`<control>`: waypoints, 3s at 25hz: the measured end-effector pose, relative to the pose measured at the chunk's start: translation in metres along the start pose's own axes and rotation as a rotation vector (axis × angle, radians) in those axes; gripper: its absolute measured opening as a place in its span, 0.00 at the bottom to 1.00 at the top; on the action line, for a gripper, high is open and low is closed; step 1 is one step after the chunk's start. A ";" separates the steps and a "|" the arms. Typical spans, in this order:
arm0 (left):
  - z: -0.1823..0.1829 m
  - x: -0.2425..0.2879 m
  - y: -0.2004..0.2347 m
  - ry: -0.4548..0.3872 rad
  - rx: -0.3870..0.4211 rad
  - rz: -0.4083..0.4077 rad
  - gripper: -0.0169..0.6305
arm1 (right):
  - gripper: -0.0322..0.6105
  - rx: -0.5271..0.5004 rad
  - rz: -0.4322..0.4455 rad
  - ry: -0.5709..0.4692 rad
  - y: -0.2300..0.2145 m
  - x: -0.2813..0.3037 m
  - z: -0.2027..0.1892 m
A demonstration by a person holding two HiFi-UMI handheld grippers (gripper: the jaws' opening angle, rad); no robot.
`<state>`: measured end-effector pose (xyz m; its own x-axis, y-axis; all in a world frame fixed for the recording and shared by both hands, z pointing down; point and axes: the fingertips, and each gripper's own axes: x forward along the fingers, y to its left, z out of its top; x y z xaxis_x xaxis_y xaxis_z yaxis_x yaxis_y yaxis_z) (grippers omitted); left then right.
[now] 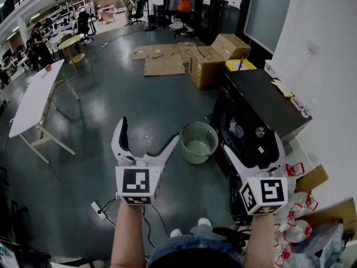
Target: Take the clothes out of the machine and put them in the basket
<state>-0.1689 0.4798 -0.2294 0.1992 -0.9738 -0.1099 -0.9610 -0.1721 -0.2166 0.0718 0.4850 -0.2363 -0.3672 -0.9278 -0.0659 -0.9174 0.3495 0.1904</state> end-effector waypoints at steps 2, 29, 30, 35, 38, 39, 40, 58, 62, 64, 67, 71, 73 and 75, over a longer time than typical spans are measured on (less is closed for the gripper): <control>-0.004 -0.001 0.000 0.003 0.017 -0.018 0.91 | 0.94 0.006 -0.014 0.013 0.002 -0.002 -0.006; -0.063 0.271 -0.016 0.126 0.041 -0.017 0.90 | 0.94 0.035 0.017 0.064 -0.149 0.233 -0.087; -0.065 0.284 -0.019 0.129 0.043 -0.019 0.90 | 0.94 0.031 0.019 0.065 -0.157 0.242 -0.088; -0.079 0.324 -0.032 0.162 0.047 -0.033 0.90 | 0.94 -0.022 0.026 0.090 -0.179 0.270 -0.105; -0.091 0.341 -0.033 0.191 0.046 -0.043 0.90 | 0.94 -0.016 0.027 0.127 -0.183 0.282 -0.121; -0.095 0.347 -0.034 0.199 0.045 -0.047 0.90 | 0.94 -0.002 0.020 0.140 -0.186 0.286 -0.126; -0.100 0.351 -0.033 0.207 0.043 -0.050 0.90 | 0.94 0.011 0.014 0.151 -0.187 0.289 -0.131; -0.218 0.474 -0.006 0.387 -0.009 -0.239 0.90 | 0.94 0.124 -0.054 0.408 -0.165 0.388 -0.230; -0.268 0.494 -0.002 0.457 -0.018 -0.298 0.90 | 0.94 0.179 -0.044 0.453 -0.150 0.412 -0.271; -0.293 0.504 -0.002 0.487 -0.026 -0.326 0.90 | 0.94 0.200 -0.052 0.481 -0.144 0.422 -0.291; -0.330 0.516 -0.005 0.528 -0.041 -0.368 0.90 | 0.94 0.206 -0.064 0.529 -0.132 0.435 -0.321; -0.375 0.532 -0.012 0.557 -0.052 -0.427 0.90 | 0.94 0.245 -0.065 0.582 -0.114 0.451 -0.366; -0.394 0.536 -0.018 0.564 -0.050 -0.458 0.90 | 0.94 0.254 -0.072 0.616 -0.107 0.455 -0.388; -0.412 0.539 -0.024 0.571 -0.053 -0.480 0.90 | 0.94 0.262 -0.089 0.641 -0.103 0.457 -0.410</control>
<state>-0.1180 -0.1022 0.1162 0.4826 -0.7128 0.5090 -0.8040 -0.5910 -0.0654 0.0616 -0.0284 0.1156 -0.1994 -0.8202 0.5363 -0.9763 0.2134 -0.0366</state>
